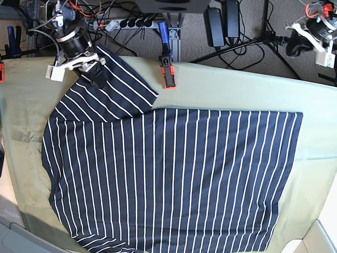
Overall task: Fold the T-shirt properly
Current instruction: 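Grasp the shirt's hem corners with the right and left grippers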
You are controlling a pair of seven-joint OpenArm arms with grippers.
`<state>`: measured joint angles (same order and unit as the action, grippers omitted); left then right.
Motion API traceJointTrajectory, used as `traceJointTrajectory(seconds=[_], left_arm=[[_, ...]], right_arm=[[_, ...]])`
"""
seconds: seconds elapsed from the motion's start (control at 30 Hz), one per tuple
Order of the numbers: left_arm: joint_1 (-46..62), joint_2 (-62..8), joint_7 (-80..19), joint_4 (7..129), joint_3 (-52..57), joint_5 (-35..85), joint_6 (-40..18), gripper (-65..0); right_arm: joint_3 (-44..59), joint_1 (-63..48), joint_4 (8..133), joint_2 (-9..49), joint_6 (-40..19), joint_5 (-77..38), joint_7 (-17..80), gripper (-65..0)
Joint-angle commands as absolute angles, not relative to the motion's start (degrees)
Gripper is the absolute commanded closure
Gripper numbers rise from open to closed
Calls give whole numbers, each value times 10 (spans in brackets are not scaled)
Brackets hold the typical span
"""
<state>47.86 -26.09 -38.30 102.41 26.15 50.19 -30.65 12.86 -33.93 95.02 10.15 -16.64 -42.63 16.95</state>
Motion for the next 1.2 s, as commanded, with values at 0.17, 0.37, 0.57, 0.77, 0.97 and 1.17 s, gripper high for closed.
traceJointTrajectory(seconds=[0.17,0.37,0.57,0.77,0.97,1.17], left_arm=[[417,-312,-375,1032,274,510,-302,-76],[316,-361,-335,974,248,443,-302,-92],[181,-388,-335,803,179,439,-302,-368],[97,-389,-388,714,150,511,-302,-426],[85,-383,-416,713,149,555,-311,-426],[86,-349,-417,713,149,536,-311,-426]], right_arm=[[128,-343,955,103,-150,-380,170,0],[128,-343,955,103,-150,-359,170,0],[128,-340,955,103,-150,-359,169,0],[127,-340,955,103,-150,-359,169,0],[127,-340,955,103,-150,-356,170,0],[127,-340,955,103,-150,-349,169,0]])
